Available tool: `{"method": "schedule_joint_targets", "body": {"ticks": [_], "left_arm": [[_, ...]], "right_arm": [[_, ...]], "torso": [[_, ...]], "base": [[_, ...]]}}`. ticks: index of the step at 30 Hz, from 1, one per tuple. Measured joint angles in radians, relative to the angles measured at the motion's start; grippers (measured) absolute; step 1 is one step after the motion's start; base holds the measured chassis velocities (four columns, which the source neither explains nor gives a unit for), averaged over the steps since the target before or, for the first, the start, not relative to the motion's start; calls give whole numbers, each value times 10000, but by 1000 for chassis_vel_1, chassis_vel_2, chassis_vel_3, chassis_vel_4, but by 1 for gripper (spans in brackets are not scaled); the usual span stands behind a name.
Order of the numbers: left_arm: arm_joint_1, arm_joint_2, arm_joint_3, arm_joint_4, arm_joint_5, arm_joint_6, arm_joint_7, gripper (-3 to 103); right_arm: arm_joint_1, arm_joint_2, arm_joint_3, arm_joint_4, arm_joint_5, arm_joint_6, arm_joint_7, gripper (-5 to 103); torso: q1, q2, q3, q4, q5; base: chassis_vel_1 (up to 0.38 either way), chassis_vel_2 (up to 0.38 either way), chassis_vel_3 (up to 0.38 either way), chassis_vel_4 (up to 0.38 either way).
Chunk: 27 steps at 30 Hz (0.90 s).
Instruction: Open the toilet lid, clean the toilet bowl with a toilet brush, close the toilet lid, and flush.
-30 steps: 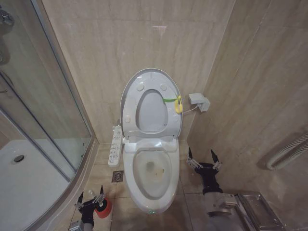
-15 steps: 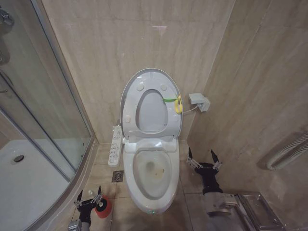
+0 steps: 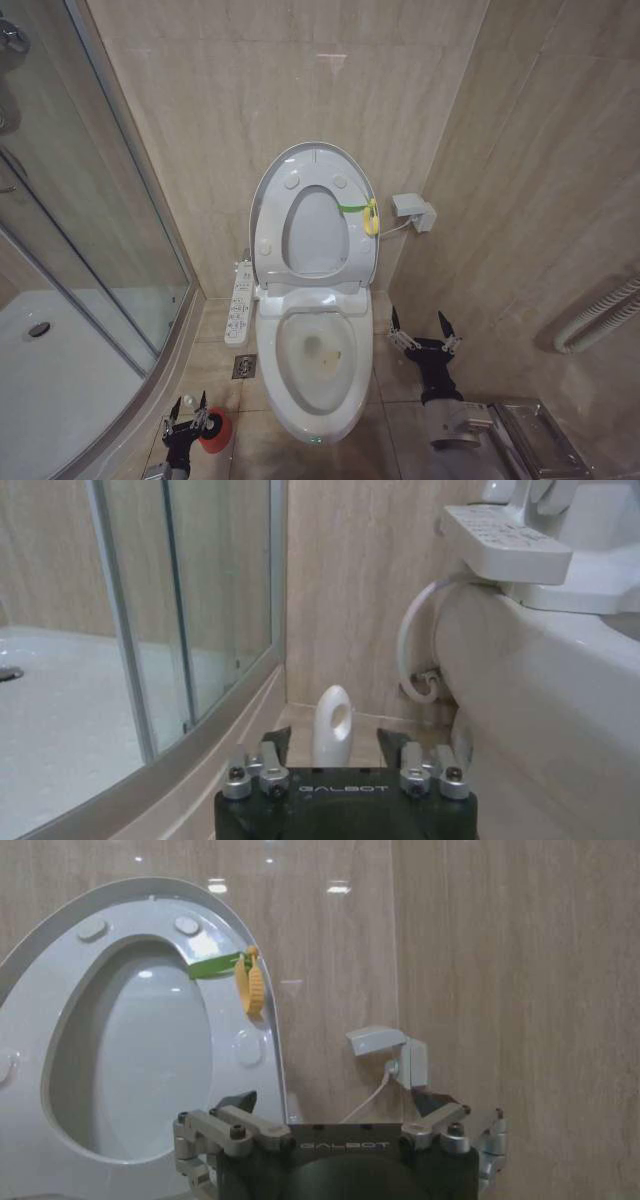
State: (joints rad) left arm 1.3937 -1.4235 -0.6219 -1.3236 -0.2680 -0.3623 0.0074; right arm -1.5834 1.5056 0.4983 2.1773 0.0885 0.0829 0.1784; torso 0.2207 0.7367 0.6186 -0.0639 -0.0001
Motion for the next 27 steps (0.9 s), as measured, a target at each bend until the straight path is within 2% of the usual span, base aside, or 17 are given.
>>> {"method": "schedule_joint_targets", "body": {"ticks": [6,7,14,15,20,21,27], "left_arm": [[-189,19,-28,235,-3,-59,66,59],[-216,28,-40,271,-3,-66,93,52],[-280,51,-89,403,11,-153,251,52],[-281,50,-89,409,13,-166,262,39],[-275,26,-108,454,99,-315,364,39],[-274,24,-117,456,113,-343,367,26],[-231,37,-140,360,123,-383,367,26]], "right_arm": [[0,0,-1,0,0,0,0,100],[0,0,-1,0,0,0,0,100],[0,0,0,0,0,0,0,100],[0,0,0,0,0,0,0,100],[0,0,0,0,0,0,0,100],[0,0,0,0,0,0,0,100],[0,0,0,0,0,0,0,100]], "torso": [[0,0,0,0,0],[0,0,0,0,0],[0,0,0,0,0],[0,0,0,0,0],[0,0,0,0,0],[0,0,0,-1,-1],[0,0,0,0,0]], "base": [[0,0,0,0],[0,0,0,0],[0,0,0,0],[0,0,0,0],[0,0,0,0],[0,0,0,0],[0,0,0,0]]}}
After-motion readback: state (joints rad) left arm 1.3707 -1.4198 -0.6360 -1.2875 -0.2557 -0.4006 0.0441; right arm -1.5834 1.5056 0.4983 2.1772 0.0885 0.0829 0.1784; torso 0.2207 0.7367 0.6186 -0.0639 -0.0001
